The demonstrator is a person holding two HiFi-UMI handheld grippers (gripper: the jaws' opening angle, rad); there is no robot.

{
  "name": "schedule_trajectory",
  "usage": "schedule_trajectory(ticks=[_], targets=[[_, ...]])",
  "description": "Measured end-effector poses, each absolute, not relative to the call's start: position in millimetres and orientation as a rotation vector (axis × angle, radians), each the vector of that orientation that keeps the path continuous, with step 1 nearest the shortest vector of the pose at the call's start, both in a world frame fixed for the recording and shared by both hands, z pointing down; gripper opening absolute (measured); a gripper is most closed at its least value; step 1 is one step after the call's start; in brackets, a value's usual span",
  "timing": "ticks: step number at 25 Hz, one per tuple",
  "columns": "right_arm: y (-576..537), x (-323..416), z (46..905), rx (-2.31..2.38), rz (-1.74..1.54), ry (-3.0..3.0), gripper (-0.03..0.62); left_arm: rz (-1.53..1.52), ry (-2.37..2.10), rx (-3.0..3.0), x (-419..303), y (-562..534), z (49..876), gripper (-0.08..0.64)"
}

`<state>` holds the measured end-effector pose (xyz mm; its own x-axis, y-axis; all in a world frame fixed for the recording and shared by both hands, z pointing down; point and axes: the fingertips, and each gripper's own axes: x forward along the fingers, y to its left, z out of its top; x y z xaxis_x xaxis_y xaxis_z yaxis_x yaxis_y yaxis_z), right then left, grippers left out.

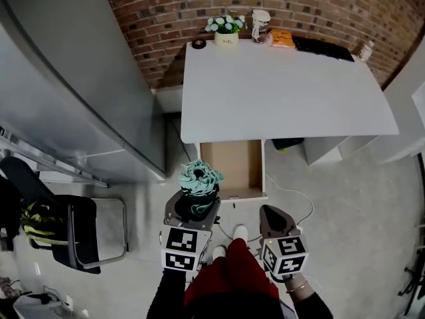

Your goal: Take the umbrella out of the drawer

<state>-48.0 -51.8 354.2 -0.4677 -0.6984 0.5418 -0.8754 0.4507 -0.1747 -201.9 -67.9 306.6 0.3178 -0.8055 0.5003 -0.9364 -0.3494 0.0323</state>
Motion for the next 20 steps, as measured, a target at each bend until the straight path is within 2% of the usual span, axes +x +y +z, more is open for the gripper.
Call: schedule_trajectory(ticks=[20], targets=[[-50.4,-104.2,328.5,1.15,0.497,-2.4,-0.002,0.436,-1.708,2.088,-263.0,-16.6,290.0,0.285]])
